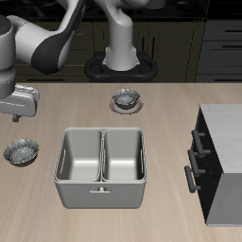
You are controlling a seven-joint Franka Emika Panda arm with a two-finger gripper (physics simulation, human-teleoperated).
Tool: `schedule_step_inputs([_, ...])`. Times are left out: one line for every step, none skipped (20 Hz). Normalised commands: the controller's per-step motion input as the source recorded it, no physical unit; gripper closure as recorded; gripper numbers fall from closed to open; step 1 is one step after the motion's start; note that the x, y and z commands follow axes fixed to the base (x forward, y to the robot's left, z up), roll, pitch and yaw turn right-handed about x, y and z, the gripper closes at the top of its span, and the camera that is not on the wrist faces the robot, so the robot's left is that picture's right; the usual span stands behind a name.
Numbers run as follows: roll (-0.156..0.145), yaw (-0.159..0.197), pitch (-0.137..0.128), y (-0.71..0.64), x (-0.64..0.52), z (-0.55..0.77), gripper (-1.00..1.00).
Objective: Pick up the bowl on the table and place it on top of the white cabinet
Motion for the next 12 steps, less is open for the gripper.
schedule_step_inputs([-0.011, -0.054, 0.009, -0.07, -0.17, -0.15, -1.0])
schedule_step_inputs([0.002, 0.069, 0.006, 0.0, -0.12, -0.21, -1.0])
schedule_step_inputs([-0.011, 0.025, 0.015, -0.03, -0.09, -0.13, -1.0])
schedule_step_inputs([0.003, -0.042, 0.023, -0.09, -0.13, -0.16, -1.0])
schedule_step_inputs([0.003, -0.006, 0.035, -0.08, -0.1, -0.21, -1.0])
schedule_step_inputs([-0.006, 0.005, 0.004, -0.12, -0.13, -0.13, -1.0])
schedule_step_inputs([-0.021, -0.009, 0.001, -0.08, -0.05, -0.09, -1.0])
schedule_step_inputs([0.01, -0.018, 0.026, -0.03, -0.13, -0.18, -1.0])
schedule_step_inputs([-0.005, -0.021, 0.034, -0.01, -0.08, -0.2, -1.0])
schedule_step_inputs([0.012, 0.013, -0.001, 0.03, -0.05, -0.09, -1.0])
schedule_step_inputs([-0.044, -0.008, 0.018, -0.04, -0.1, -0.2, -1.0])
schedule_step_inputs([0.023, 0.018, 0.012, 0.02, -0.06, -0.13, -1.0])
